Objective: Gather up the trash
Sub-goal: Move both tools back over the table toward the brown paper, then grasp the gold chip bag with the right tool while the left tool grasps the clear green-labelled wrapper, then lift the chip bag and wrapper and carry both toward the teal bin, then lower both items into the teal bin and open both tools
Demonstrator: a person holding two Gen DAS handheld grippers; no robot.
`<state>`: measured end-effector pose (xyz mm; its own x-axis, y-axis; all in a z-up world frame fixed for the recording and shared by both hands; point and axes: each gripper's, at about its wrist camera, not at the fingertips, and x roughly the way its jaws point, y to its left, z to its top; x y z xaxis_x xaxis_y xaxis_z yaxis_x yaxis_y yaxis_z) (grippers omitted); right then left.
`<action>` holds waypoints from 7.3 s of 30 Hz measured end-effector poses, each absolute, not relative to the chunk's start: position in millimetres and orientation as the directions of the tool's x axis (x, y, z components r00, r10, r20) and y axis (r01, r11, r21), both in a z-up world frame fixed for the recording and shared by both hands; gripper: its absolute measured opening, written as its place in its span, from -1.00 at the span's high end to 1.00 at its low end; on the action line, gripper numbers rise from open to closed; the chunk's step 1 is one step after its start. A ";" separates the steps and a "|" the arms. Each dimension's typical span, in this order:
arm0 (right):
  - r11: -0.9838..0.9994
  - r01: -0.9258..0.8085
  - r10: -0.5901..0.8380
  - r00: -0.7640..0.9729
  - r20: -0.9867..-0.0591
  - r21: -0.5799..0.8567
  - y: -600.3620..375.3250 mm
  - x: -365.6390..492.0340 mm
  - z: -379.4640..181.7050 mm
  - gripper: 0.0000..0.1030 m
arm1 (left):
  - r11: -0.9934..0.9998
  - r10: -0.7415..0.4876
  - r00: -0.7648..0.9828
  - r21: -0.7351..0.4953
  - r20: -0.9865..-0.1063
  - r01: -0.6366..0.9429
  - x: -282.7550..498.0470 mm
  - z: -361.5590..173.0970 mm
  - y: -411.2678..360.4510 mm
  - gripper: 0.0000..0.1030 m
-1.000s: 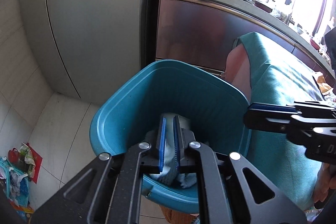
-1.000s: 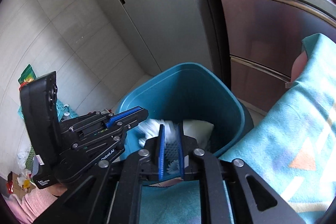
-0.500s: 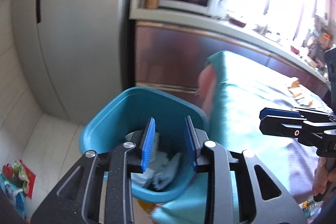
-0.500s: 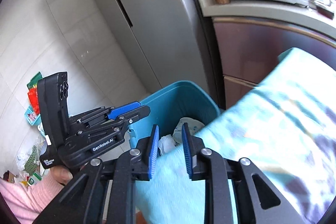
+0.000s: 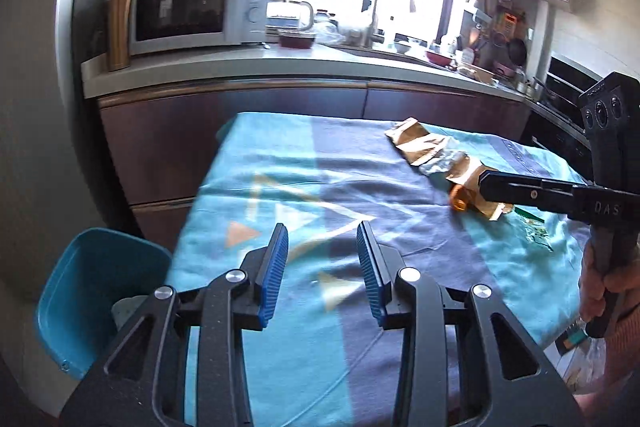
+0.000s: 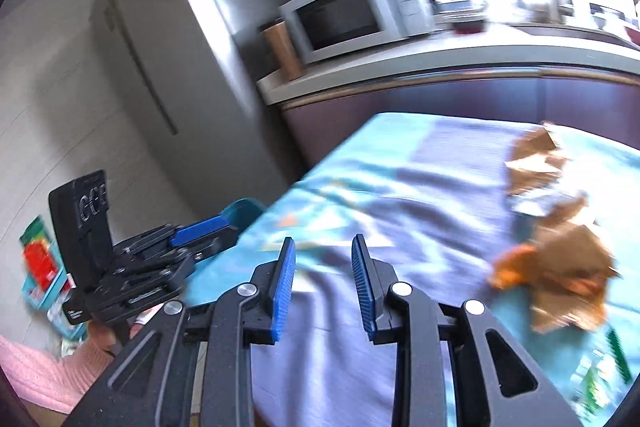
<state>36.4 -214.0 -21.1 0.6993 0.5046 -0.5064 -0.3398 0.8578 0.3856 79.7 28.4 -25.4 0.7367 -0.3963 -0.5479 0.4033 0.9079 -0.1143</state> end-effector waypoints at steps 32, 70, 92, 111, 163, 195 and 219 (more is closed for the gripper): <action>0.839 -0.068 0.380 0.784 -0.491 0.540 -360.4 49.4 -70.3 0.80 | 0.741 -0.560 0.532 -0.096 -0.635 0.665 70.8 -53.3 -136.5 0.26; 0.766 -0.018 0.343 0.857 -0.384 0.643 -412.3 -6.9 -75.2 0.82 | 0.600 -0.690 0.233 -0.361 -0.686 0.714 86.3 -82.9 -215.6 0.84; 0.750 -0.126 0.413 0.856 -0.311 0.649 -382.0 -9.7 -50.7 0.82 | 0.653 -0.682 0.373 -0.294 -0.629 0.698 65.7 -46.9 -133.9 0.94; 0.718 -0.225 0.512 0.811 -0.282 0.658 -335.9 14.9 -39.5 0.82 | 0.758 -0.599 0.533 -0.209 -0.597 0.617 55.2 -24.3 -62.6 0.94; 0.619 -0.421 0.740 0.595 -0.313 0.663 -186.0 84.3 -35.1 0.82 | 0.922 -0.385 0.717 -0.214 -0.581 0.321 51.6 -17.4 91.0 0.94; 0.581 -0.492 0.799 0.498 -0.338 0.649 -117.6 102.9 -33.3 0.82 | 0.958 -0.281 0.768 -0.215 -0.576 0.189 47.2 -18.9 148.0 0.94; 0.544 -0.541 0.836 0.414 -0.360 0.641 -61.8 126.3 -32.4 0.82 | 0.976 -0.191 0.794 -0.199 -0.577 0.090 52.9 -18.2 186.9 0.94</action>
<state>126.3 -61.8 -32.4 0.4136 0.8364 -0.3598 -0.5413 0.5436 0.6414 52.9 186.9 -18.2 0.7941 -0.1907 -0.5771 0.0895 0.9759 -0.1992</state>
